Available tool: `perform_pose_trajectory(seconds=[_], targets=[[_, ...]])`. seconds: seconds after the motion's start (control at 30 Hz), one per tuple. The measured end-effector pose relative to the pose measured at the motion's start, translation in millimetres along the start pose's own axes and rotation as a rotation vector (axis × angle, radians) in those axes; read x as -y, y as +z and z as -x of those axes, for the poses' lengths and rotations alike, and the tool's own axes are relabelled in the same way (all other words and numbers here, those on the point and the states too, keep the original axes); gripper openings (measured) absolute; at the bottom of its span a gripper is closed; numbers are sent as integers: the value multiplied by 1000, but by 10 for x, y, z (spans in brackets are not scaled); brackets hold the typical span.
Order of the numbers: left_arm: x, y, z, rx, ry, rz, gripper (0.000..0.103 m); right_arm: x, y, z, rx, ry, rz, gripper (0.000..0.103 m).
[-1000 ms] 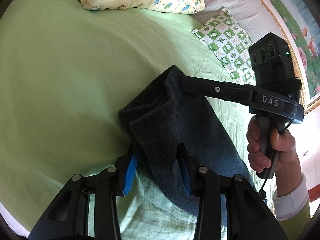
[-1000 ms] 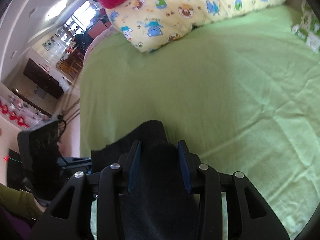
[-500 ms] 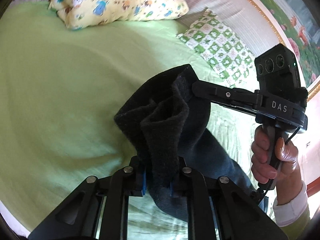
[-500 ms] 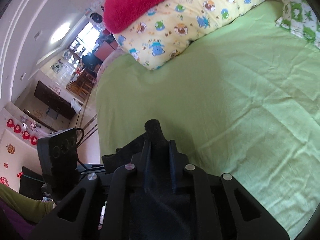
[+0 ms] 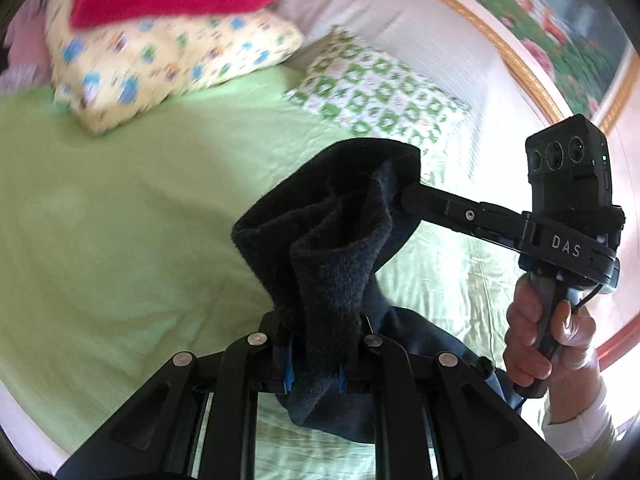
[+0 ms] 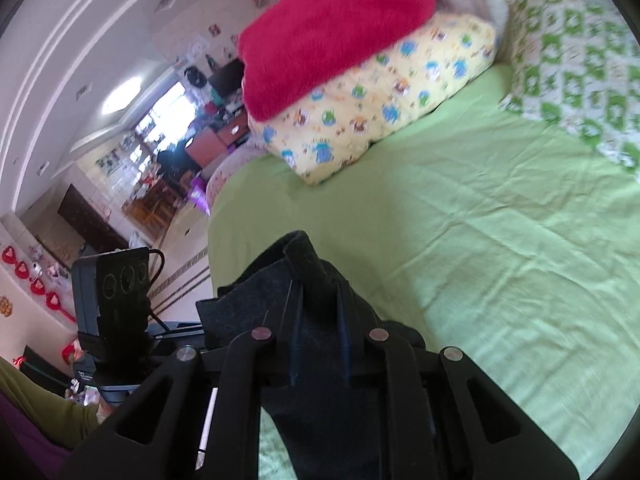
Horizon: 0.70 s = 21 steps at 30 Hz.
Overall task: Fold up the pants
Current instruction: 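Lift the pants end with the left gripper and fold it over the bundle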
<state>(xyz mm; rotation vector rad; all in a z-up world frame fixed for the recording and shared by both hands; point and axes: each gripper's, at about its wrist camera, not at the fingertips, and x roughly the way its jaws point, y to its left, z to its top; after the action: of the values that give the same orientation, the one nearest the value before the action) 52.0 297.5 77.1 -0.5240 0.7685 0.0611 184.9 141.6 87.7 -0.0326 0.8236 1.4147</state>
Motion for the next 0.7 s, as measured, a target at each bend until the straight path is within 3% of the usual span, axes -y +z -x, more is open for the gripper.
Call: perform_pose_trajectory(seconds=[0.33, 0.7], targets=[[824, -184, 52, -28, -75, -178, 14, 74, -478, 937, 174, -58, -86, 16], [1401, -472, -7, -88, -132, -301, 14, 253, -1066, 1461, 267, -102, -207, 17]])
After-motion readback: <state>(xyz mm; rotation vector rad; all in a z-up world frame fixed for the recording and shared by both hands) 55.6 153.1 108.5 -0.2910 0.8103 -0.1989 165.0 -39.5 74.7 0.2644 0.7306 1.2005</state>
